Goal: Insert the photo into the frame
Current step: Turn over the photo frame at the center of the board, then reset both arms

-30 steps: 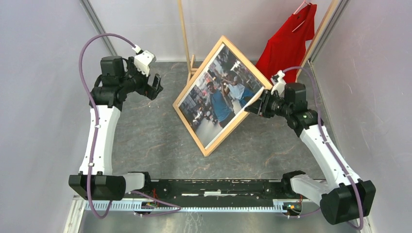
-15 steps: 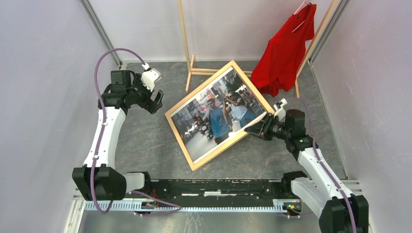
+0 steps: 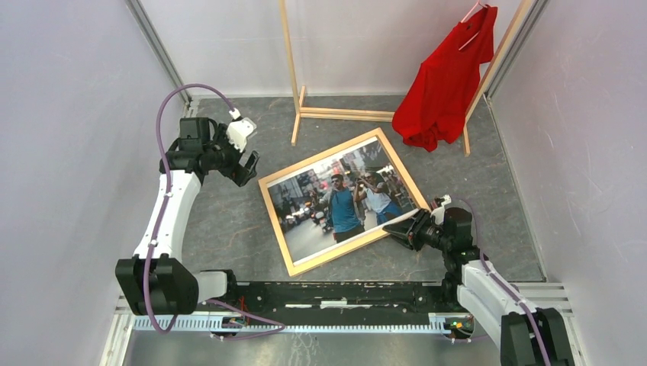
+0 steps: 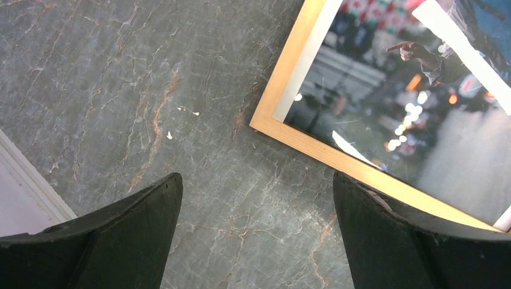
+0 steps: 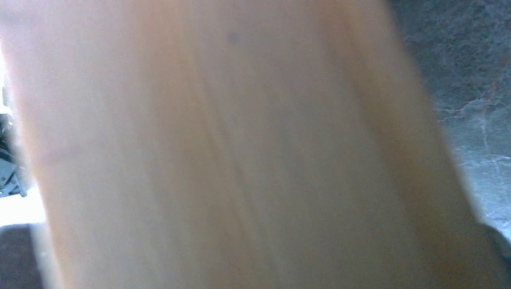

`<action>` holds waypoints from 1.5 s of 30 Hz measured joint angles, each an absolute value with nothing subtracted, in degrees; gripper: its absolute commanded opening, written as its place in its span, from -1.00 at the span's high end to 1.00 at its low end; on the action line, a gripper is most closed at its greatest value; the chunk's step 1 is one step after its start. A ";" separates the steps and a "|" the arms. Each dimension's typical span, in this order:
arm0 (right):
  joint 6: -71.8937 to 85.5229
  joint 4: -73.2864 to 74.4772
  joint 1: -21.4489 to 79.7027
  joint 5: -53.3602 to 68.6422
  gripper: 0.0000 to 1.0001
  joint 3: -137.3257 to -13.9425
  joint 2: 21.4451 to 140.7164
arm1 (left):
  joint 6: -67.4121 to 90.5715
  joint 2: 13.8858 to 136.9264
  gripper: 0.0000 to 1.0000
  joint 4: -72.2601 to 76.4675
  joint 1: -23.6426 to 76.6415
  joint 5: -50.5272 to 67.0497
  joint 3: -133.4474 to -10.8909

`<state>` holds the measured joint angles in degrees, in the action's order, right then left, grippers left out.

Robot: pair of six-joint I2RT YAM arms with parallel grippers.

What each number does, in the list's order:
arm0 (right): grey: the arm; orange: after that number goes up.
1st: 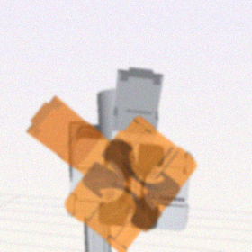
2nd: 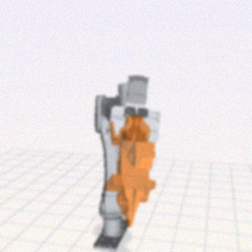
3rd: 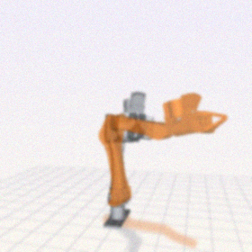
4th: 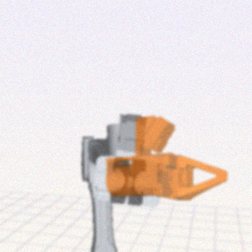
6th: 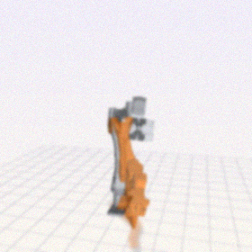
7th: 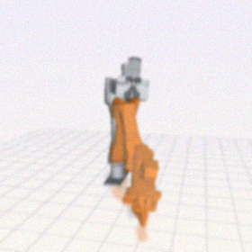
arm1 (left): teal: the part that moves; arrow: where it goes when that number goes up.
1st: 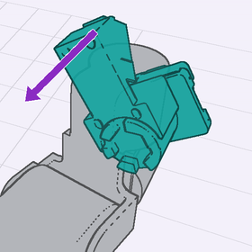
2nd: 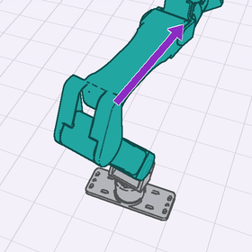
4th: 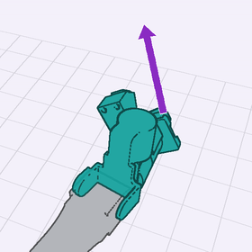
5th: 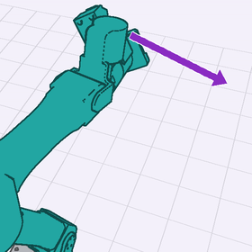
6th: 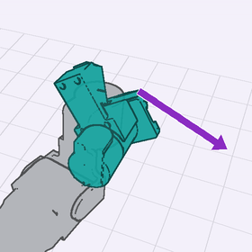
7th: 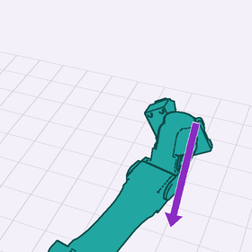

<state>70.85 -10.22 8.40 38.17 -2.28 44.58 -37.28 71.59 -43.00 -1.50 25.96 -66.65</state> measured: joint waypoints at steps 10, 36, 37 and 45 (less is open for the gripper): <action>69.60 -11.84 8.62 31.70 -0.96 -3.55 50.74 | -38.24 71.64 -1.00 -42.19 -1.48 26.04 -64.25; 21.50 1.63 8.56 -30.30 -0.96 -15.88 41.63 | -24.40 81.65 -1.00 -8.88 -8.84 30.41 -43.11; 18.39 -3.55 8.56 -34.30 -0.96 -12.45 41.52 | -22.44 82.70 -1.00 -5.26 -9.23 30.50 -40.84; 4.36 -32.91 8.25 -45.34 -0.96 -0.62 48.27 | -8.67 86.06 -1.00 23.14 -9.96 29.78 -27.57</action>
<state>4.36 -32.91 8.25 -45.34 -0.62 48.27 -8.67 86.06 23.14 -9.96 29.78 -27.57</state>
